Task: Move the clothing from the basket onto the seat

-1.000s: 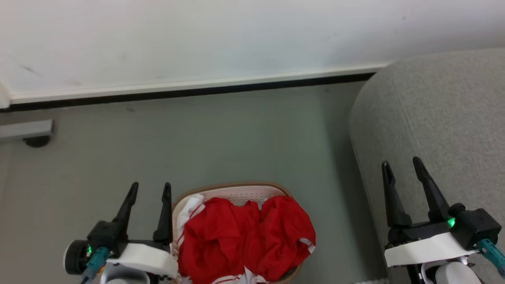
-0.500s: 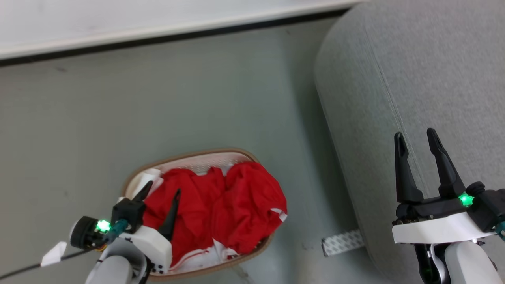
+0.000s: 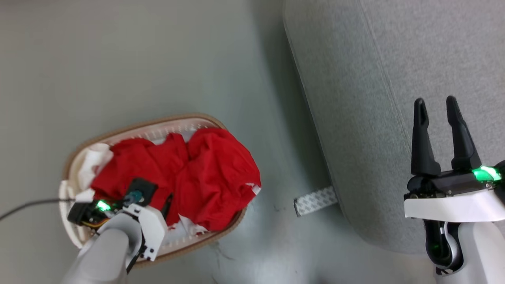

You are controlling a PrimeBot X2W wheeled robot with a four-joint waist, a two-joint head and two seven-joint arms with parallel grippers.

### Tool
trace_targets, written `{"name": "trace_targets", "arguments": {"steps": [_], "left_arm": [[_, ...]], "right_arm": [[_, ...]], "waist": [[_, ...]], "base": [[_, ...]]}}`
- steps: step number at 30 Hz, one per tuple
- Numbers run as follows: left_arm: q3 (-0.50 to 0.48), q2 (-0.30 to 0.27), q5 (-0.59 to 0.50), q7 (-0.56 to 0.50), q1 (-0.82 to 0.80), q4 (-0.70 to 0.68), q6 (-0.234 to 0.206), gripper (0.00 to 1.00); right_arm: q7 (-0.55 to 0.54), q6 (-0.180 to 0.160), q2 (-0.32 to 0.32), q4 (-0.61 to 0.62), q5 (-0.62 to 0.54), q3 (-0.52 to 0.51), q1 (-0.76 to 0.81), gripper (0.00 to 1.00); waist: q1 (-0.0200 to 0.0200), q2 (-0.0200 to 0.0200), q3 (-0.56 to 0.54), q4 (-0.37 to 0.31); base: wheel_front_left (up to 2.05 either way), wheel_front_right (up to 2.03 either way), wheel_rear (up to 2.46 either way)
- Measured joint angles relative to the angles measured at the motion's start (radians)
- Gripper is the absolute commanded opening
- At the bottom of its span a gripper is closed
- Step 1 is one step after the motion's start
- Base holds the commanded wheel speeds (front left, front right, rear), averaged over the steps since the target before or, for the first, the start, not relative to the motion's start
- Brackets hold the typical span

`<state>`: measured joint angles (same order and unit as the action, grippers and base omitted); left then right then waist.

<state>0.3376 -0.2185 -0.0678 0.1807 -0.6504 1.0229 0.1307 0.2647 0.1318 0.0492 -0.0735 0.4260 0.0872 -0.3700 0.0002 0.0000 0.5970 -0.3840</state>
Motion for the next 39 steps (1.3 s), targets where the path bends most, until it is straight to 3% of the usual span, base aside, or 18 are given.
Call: {"name": "trace_targets", "arguments": {"steps": [8, 17, 18, 19, 20, 21, 29, 39], "left_arm": [[0.146, -0.029, 0.010, -0.096, -0.131, 0.168, 0.001, 1.00], [0.204, -0.071, 0.025, -0.232, -0.200, 0.239, 0.001, 1.00], [0.207, -0.072, 0.028, -0.245, -0.205, 0.241, 0.001, 0.85], [0.208, -0.073, 0.034, -0.253, -0.208, 0.243, 0.001, 0.44], [0.211, -0.073, 0.035, -0.253, -0.211, 0.244, 0.001, 0.44], [0.214, -0.073, 0.035, -0.253, -0.212, 0.244, 0.001, 0.00], [0.208, -0.052, 0.081, -0.206, -0.191, 0.253, -0.010, 0.00], [0.153, 0.069, 0.195, -0.050, -0.098, 0.258, -0.010, 0.00]], "right_arm": [[0.000, 0.000, 0.000, 0.003, 0.058, 0.003, -0.021, 1.00], [0.000, 0.000, 0.000, 0.008, 0.098, 0.017, -0.031, 1.00], [0.000, 0.000, 0.000, 0.008, 0.103, 0.018, -0.032, 1.00], [0.000, 0.000, 0.000, 0.008, 0.104, 0.018, -0.032, 1.00], [0.000, 0.000, 0.000, 0.007, 0.106, 0.019, -0.032, 1.00], [0.000, 0.000, 0.000, 0.007, 0.110, 0.020, -0.032, 1.00], [0.000, 0.000, 0.000, -0.012, 0.100, 0.006, -0.038, 1.00], [0.000, 0.000, -0.001, -0.031, -0.005, -0.026, -0.027, 1.00]], "waist": [[0.0000, 0.0000, 0.114, -0.051], [-0.0001, 0.0000, 0.206, -0.105], [-0.0001, 0.0000, 0.215, -0.108], [-0.0001, 0.0000, 0.223, -0.111], [-0.0001, 0.0000, 0.229, -0.112], [-0.0001, 0.0000, 0.233, -0.113], [-0.0001, 0.0000, 0.199, -0.100], [-0.0002, 0.0000, 0.005, -0.032]], "base": [[0.00, 0.00, 0.00], [0.00, 0.00, 0.00], [0.00, 0.00, 0.00], [0.00, 0.00, 0.00], [0.00, 0.00, 0.00], [0.00, 0.00, 0.00], [0.00, 0.00, 0.00], [0.00, 0.00, 0.00]]}}
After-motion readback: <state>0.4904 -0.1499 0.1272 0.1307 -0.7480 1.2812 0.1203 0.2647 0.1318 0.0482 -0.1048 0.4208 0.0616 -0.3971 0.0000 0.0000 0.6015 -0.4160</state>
